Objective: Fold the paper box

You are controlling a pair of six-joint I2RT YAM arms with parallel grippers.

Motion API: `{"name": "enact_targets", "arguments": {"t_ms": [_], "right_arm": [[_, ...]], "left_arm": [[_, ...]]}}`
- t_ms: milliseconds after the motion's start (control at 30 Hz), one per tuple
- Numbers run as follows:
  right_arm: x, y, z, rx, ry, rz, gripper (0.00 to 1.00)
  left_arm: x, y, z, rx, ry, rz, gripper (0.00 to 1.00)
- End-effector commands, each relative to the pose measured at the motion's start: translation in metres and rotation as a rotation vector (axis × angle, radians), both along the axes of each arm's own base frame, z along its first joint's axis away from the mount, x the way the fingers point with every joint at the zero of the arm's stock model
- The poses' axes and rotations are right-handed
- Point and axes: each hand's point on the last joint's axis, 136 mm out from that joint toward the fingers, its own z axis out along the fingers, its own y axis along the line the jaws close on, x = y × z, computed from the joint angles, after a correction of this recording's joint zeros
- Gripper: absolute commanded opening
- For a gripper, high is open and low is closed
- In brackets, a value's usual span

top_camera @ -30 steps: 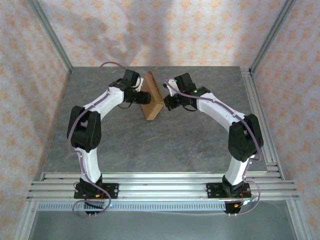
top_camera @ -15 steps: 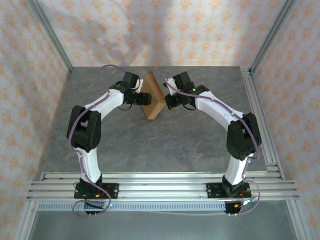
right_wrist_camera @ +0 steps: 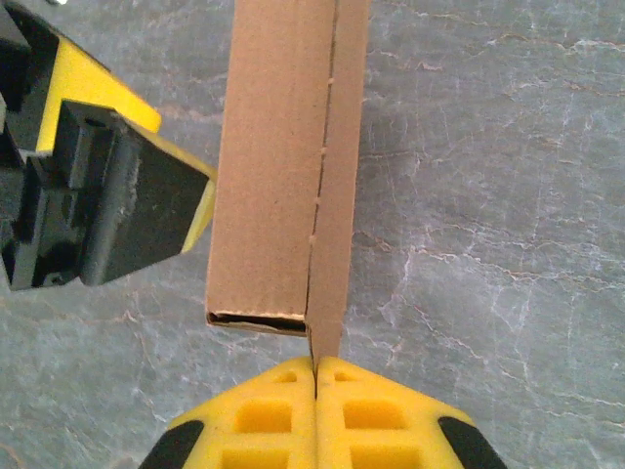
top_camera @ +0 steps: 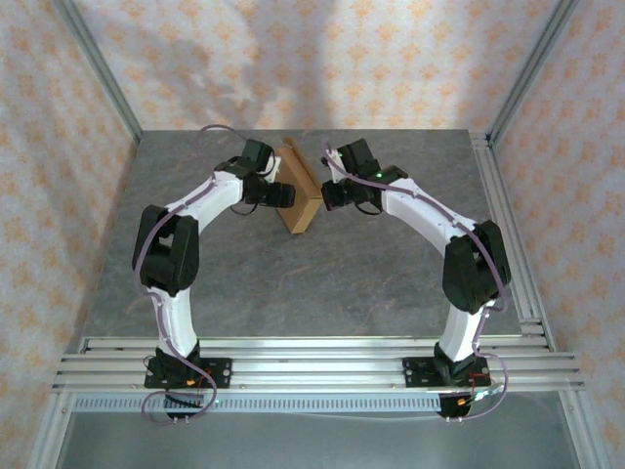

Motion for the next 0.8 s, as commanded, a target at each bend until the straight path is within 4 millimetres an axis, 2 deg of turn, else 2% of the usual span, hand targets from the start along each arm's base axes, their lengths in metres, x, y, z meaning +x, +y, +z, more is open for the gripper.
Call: {"name": "enact_targets", "arguments": {"t_ms": [0,167,267,300,333,367,400,433,500,600,667,700,733,767], "right_arm": [[0.003,0.003,-0.014,0.063,0.048,-0.107,0.0],[0.011,-0.024,-0.035,0.135,0.123,-0.28,0.0],[0.011,-0.029,-0.043,0.193,0.166,-0.303,0.01],[0.011,-0.03,-0.046,0.207,0.176,-0.309,0.08],[0.012,-0.032,-0.049,0.224,0.186,-0.321,0.19],[0.013,-0.036,-0.05,0.24,0.19,-0.337,0.39],[0.015,-0.04,-0.051,0.253,0.186,-0.354,0.5],[0.018,-0.046,-0.052,0.262,0.176,-0.378,0.6],[0.024,-0.057,-0.053,0.274,0.165,-0.421,0.73],[0.034,-0.071,-0.059,0.268,0.162,-0.459,0.82],[0.041,-0.072,-0.064,0.274,0.173,-0.454,0.87],[0.046,-0.07,-0.065,0.28,0.182,-0.441,0.91],[0.05,-0.067,-0.067,0.277,0.193,-0.431,0.94],[0.053,-0.064,-0.071,0.267,0.208,-0.424,0.95]], "left_arm": [[-0.016,0.0,-0.016,0.089,0.085,-0.054,0.8],[-0.014,0.0,-0.015,0.117,0.09,-0.061,0.8],[-0.013,-0.003,-0.014,0.123,0.094,-0.069,0.81],[-0.013,-0.003,-0.014,0.128,0.096,-0.073,0.81],[-0.013,-0.004,-0.015,0.132,0.101,-0.079,0.81],[-0.012,-0.003,-0.016,0.14,0.106,-0.077,0.81],[-0.013,-0.003,-0.016,0.145,0.107,-0.08,0.81],[-0.012,-0.002,-0.016,0.151,0.107,-0.08,0.82],[-0.011,-0.001,-0.014,0.16,0.099,-0.073,0.82],[-0.007,0.001,-0.011,0.171,0.089,-0.062,0.84],[-0.004,0.005,-0.01,0.185,0.081,-0.043,0.87],[-0.002,0.007,-0.01,0.188,0.078,-0.026,0.9],[-0.001,0.008,-0.011,0.186,0.076,-0.012,0.99],[0.0,0.01,-0.012,0.175,0.074,0.011,1.0]]}}
